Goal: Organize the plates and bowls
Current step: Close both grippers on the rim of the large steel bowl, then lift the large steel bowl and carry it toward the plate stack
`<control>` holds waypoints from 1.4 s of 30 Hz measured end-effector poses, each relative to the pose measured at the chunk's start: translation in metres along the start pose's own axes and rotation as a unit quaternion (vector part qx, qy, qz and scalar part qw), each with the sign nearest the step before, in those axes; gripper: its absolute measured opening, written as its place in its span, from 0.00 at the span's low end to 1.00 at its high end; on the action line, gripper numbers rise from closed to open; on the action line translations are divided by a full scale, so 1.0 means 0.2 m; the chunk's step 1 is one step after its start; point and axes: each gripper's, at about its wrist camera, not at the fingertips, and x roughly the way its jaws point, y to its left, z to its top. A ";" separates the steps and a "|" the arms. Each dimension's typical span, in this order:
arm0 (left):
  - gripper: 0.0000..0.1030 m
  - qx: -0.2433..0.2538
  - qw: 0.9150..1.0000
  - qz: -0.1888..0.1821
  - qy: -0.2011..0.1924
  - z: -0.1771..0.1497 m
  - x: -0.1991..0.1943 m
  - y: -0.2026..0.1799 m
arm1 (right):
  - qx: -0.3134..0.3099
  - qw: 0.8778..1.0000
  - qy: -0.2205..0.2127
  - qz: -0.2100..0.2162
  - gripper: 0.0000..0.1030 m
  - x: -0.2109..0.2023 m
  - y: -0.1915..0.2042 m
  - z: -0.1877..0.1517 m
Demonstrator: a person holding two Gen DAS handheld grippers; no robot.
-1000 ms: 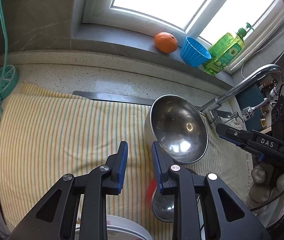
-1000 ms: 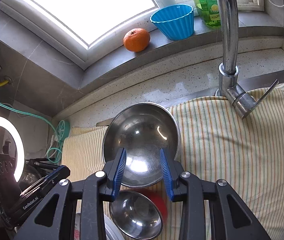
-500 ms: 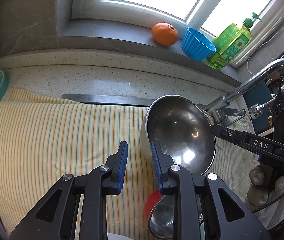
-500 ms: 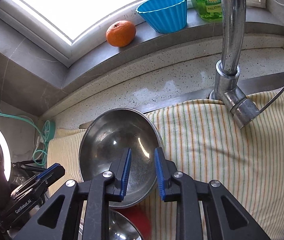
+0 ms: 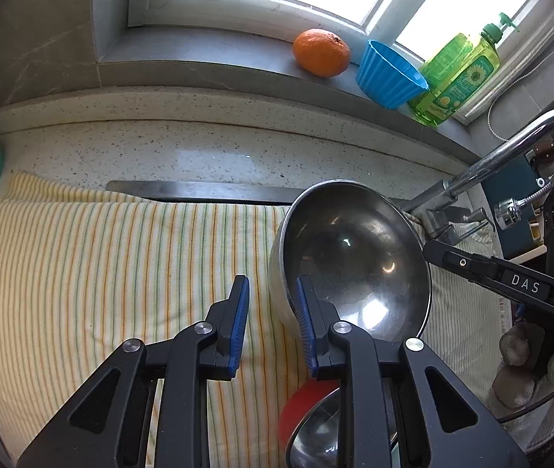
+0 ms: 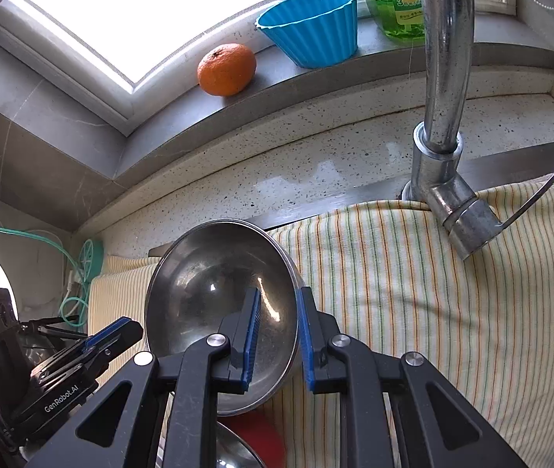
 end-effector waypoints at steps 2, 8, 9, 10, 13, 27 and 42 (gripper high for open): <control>0.22 0.001 1.000 0.000 0.001 0.00 0.01 0.00 | -0.002 1.000 0.003 -0.002 0.17 0.01 0.00 0.00; 0.22 0.006 1.000 0.007 0.006 0.01 0.05 -0.01 | -0.004 1.000 0.010 -0.008 0.14 0.05 -0.01 0.01; 0.22 0.005 1.000 0.006 0.008 0.01 0.05 0.00 | -0.005 1.000 0.011 -0.010 0.13 0.05 -0.01 0.01; 0.22 0.004 1.000 0.006 0.009 0.01 0.06 0.00 | -0.005 1.000 0.011 -0.010 0.13 0.05 -0.01 0.01; 0.22 0.003 1.000 0.005 0.010 0.02 0.07 0.00 | -0.005 1.000 0.014 -0.012 0.11 0.06 -0.02 0.02; 0.08 0.019 1.000 0.006 0.012 0.02 0.09 -0.02 | -0.005 0.999 0.027 -0.019 0.07 0.11 -0.02 0.01; 0.08 0.002 1.000 0.001 0.004 0.00 0.04 0.03 | -0.009 0.999 0.033 -0.018 0.07 0.08 0.04 -0.02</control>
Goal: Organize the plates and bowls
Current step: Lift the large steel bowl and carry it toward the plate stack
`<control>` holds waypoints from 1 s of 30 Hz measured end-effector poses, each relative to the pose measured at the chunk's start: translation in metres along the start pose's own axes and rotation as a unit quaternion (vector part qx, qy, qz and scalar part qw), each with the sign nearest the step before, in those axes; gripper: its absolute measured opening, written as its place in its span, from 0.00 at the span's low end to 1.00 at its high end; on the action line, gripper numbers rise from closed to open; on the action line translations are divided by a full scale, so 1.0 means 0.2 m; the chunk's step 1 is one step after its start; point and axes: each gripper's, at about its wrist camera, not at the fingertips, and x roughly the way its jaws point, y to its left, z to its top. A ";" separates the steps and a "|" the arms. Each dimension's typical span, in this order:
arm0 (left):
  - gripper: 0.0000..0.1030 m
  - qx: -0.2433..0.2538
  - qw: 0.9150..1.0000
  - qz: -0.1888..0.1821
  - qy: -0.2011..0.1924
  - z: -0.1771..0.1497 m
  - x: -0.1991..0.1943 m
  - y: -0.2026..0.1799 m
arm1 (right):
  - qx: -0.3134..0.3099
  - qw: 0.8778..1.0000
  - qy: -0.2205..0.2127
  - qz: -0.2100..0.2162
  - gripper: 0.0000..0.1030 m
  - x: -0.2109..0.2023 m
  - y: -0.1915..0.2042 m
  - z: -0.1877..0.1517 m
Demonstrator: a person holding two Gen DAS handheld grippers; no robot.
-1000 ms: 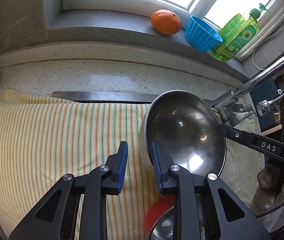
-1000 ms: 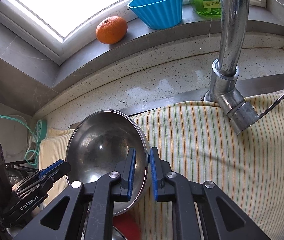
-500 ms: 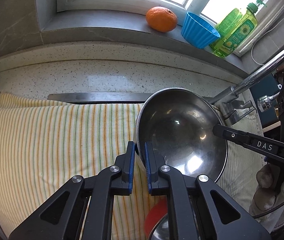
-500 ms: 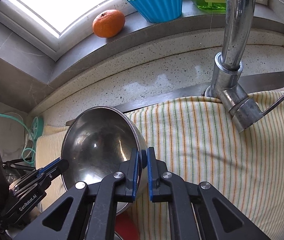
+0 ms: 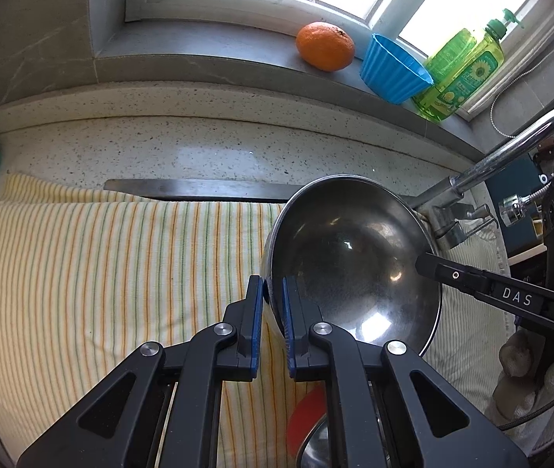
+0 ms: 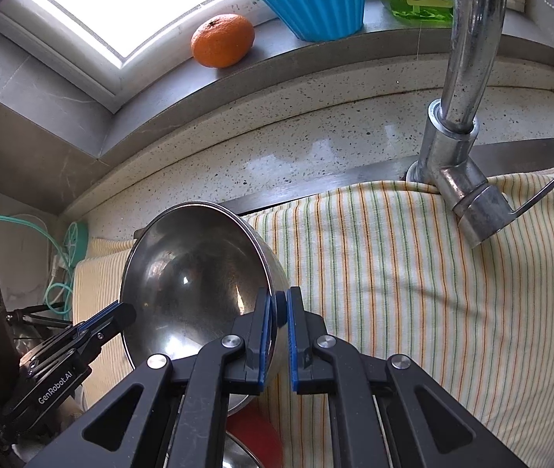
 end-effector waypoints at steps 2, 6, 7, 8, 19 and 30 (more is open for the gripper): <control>0.08 -0.001 1.000 0.001 -0.003 0.00 -0.02 0.01 | -0.002 1.000 0.000 0.001 0.07 0.00 0.02 0.00; 0.08 -0.005 1.000 0.002 -0.009 -0.01 -0.05 0.03 | -0.007 1.000 -0.003 0.003 0.07 -0.02 0.06 -0.01; 0.08 -0.005 1.000 0.003 -0.011 -0.01 -0.06 0.04 | -0.009 1.000 -0.004 0.003 0.07 -0.02 0.07 -0.01; 0.08 -0.007 1.000 0.003 -0.013 -0.01 -0.07 0.05 | -0.011 1.000 -0.005 0.004 0.07 -0.03 0.08 -0.01; 0.08 -0.029 0.999 0.014 -0.035 -0.04 -0.19 0.17 | -0.031 0.999 -0.004 0.017 0.07 -0.03 0.24 -0.04; 0.08 -0.059 0.996 0.034 -0.054 -0.14 -0.34 0.35 | -0.069 0.997 0.010 0.030 0.07 0.00 0.48 -0.13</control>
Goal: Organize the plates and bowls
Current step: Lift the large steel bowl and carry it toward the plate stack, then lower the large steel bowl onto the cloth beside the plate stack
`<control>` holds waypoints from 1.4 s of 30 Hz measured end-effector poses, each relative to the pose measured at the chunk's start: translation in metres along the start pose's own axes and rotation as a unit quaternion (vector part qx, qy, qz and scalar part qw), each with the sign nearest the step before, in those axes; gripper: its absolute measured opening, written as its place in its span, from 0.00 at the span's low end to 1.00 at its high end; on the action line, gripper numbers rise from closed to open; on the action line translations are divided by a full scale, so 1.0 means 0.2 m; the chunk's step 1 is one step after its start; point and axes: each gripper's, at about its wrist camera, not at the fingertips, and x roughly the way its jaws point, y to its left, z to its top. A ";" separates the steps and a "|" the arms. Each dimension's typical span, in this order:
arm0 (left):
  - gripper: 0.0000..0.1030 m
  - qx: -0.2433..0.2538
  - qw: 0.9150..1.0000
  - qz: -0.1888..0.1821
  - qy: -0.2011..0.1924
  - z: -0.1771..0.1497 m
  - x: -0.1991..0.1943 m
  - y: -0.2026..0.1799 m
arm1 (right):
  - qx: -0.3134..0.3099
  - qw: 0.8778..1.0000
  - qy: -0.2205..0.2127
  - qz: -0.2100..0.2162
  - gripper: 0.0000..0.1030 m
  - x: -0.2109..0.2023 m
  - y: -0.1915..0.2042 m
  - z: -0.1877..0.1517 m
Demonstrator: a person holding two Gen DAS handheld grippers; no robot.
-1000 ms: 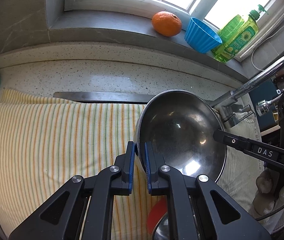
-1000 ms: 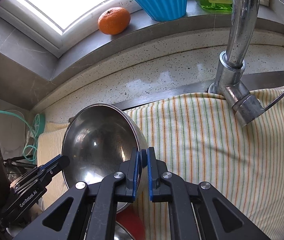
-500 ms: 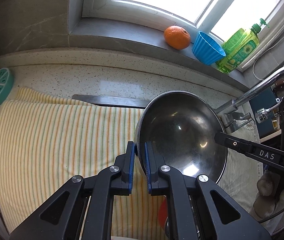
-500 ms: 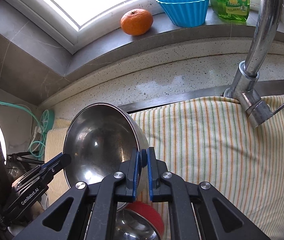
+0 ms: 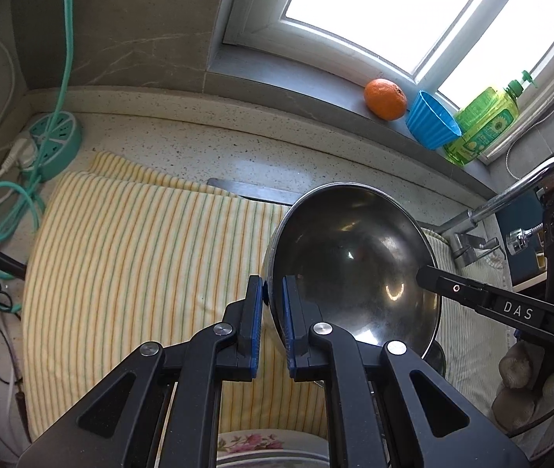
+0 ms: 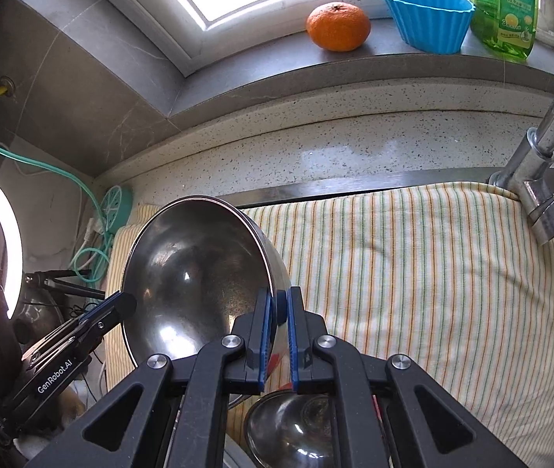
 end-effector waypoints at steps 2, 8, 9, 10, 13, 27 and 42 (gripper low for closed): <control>0.08 -0.004 1.000 0.005 -0.003 -0.02 -0.03 0.03 | -0.005 1.000 0.002 0.002 0.07 0.01 0.04 -0.01; 0.08 -0.020 1.000 0.016 -0.014 -0.06 -0.10 0.14 | -0.024 1.000 0.013 0.008 0.07 0.06 0.18 -0.06; 0.08 -0.023 0.999 0.019 -0.015 -0.07 -0.10 0.16 | -0.028 0.999 0.015 0.010 0.07 0.08 0.21 -0.07; 0.08 -0.026 0.999 0.021 -0.016 -0.08 -0.11 0.18 | -0.031 0.999 0.017 0.011 0.07 0.09 0.23 -0.07; 0.08 -0.038 0.999 0.027 -0.017 -0.11 -0.13 0.25 | -0.041 0.999 0.023 0.013 0.07 0.12 0.30 -0.10; 0.08 -0.074 0.996 0.051 -0.018 -0.23 -0.20 0.48 | -0.078 0.995 0.052 0.022 0.07 0.25 0.53 -0.20; 0.08 -0.101 0.993 0.064 -0.013 -0.33 -0.22 0.61 | -0.105 0.991 0.074 0.021 0.07 0.36 0.68 -0.26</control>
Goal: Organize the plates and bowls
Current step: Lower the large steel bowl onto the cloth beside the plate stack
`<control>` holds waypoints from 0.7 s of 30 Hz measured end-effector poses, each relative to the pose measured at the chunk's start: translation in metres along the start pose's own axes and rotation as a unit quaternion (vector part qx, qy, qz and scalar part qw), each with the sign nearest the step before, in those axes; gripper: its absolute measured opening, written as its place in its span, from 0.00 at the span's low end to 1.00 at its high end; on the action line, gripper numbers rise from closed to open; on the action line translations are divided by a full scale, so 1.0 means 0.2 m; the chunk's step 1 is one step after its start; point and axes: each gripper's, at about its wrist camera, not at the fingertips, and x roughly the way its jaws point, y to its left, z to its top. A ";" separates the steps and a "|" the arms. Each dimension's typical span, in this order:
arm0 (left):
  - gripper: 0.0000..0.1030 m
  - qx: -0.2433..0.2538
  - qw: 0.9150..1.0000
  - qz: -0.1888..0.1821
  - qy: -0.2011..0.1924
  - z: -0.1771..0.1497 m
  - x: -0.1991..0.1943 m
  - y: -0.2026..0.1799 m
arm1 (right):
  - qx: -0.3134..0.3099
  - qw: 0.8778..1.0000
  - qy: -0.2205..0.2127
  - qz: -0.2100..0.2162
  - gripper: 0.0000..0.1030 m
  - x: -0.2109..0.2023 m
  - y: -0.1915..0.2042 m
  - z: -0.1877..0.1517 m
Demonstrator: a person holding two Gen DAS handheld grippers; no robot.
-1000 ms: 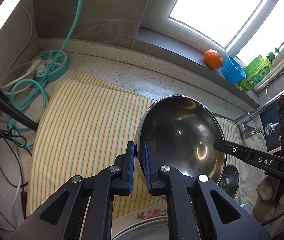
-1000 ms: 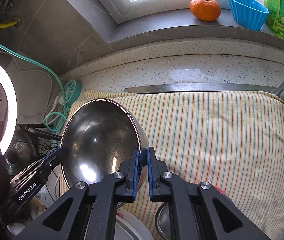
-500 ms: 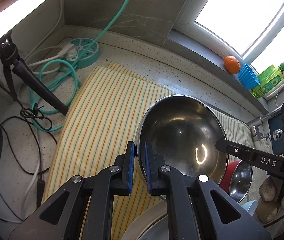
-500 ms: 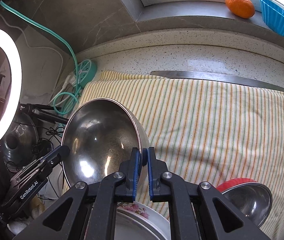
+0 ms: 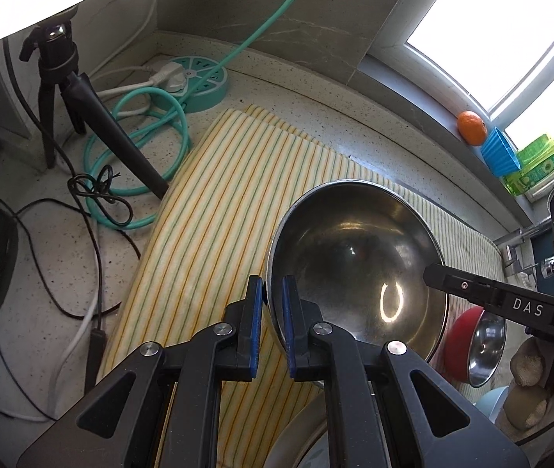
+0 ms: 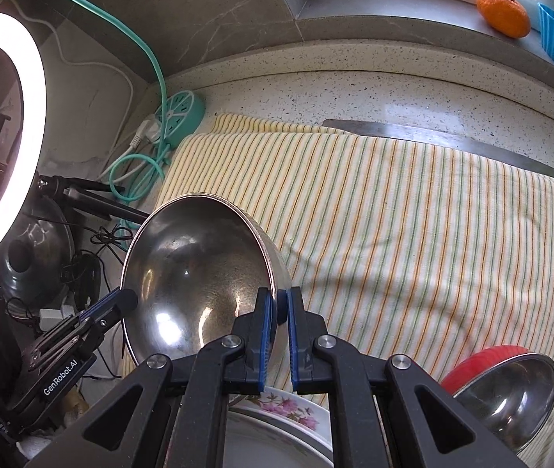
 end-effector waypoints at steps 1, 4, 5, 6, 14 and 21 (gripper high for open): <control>0.08 -0.001 1.000 0.001 0.000 -0.01 0.00 0.01 | -0.002 1.000 0.001 0.000 0.07 0.00 0.01 0.00; 0.08 -0.003 1.000 0.003 0.000 -0.01 0.00 0.03 | -0.007 1.000 0.004 -0.001 0.07 0.02 0.02 0.00; 0.08 -0.004 1.000 0.004 0.000 -0.01 0.00 0.03 | -0.008 1.000 0.006 -0.002 0.07 0.03 0.03 0.00; 0.08 -0.005 1.000 0.004 0.000 -0.01 0.00 0.04 | -0.008 1.000 0.007 -0.002 0.07 0.04 0.03 0.00; 0.08 -0.006 1.000 0.005 0.003 -0.02 -0.01 0.06 | -0.013 1.000 0.010 0.000 0.07 0.06 0.04 0.00; 0.08 -0.002 1.000 0.007 0.005 -0.02 0.00 0.05 | -0.014 1.000 0.013 0.002 0.08 0.05 0.05 0.00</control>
